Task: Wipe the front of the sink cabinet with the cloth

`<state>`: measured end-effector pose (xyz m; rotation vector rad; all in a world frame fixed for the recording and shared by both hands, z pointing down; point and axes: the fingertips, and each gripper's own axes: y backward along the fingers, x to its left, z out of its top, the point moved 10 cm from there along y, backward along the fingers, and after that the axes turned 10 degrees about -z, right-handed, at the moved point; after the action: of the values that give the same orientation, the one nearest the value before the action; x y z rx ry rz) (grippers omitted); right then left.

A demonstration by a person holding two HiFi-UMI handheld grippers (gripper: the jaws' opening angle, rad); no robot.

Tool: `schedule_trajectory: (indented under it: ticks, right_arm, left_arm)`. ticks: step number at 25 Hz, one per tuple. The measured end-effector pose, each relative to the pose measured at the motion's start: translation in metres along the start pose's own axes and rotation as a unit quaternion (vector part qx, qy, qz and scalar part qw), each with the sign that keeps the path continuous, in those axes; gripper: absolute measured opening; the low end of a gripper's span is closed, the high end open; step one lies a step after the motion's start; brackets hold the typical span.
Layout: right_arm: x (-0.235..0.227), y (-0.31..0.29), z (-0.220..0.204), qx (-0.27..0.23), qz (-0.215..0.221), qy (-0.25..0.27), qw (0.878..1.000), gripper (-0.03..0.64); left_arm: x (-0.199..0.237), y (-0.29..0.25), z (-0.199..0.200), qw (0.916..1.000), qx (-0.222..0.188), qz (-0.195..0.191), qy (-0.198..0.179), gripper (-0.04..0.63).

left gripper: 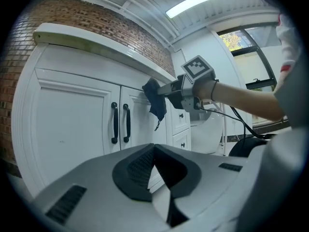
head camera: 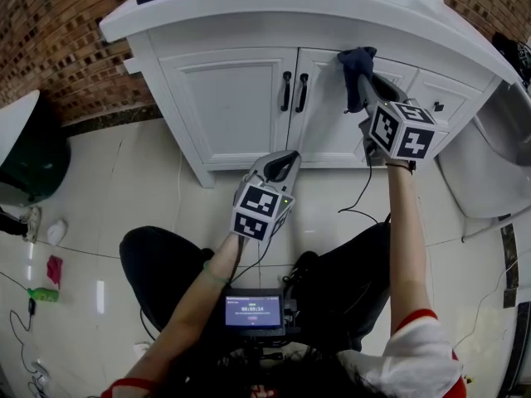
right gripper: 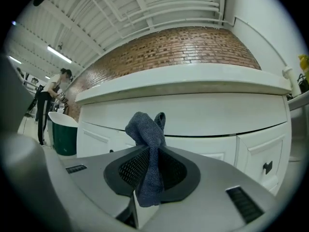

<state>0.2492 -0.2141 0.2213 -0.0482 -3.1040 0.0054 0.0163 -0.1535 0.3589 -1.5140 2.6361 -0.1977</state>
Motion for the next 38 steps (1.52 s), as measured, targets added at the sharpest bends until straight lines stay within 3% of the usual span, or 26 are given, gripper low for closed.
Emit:
schedule_trajectory:
  ticks: [6, 14, 27, 35, 38]
  right_arm:
    - [0.009, -0.010, -0.035, 0.039, 0.003, 0.002, 0.999, 0.061]
    - [0.015, -0.027, -0.128, 0.149, -0.006, 0.003, 0.989, 0.061]
    - [0.026, -0.038, -0.289, 0.328, -0.023, -0.034, 0.944, 0.061]
    - [0.028, -0.040, -0.350, 0.387, -0.029, -0.043, 0.921, 0.061]
    - [0.023, -0.038, -0.358, 0.393, -0.026, -0.055, 0.918, 0.061]
  left_arm:
    - [0.001, 0.001, -0.004, 1.0000, 0.009, 0.002, 0.003, 0.020]
    - [0.011, -0.004, -0.018, 0.9995, 0.025, 0.008, 0.017, 0.020]
    - [0.022, -0.017, -0.038, 0.9987, 0.037, 0.003, 0.035, 0.020]
    - [0.029, -0.019, -0.049, 0.9979, 0.047, 0.008, 0.044, 0.020]
    - [0.030, -0.020, -0.052, 0.9977, 0.051, 0.008, 0.045, 0.020]
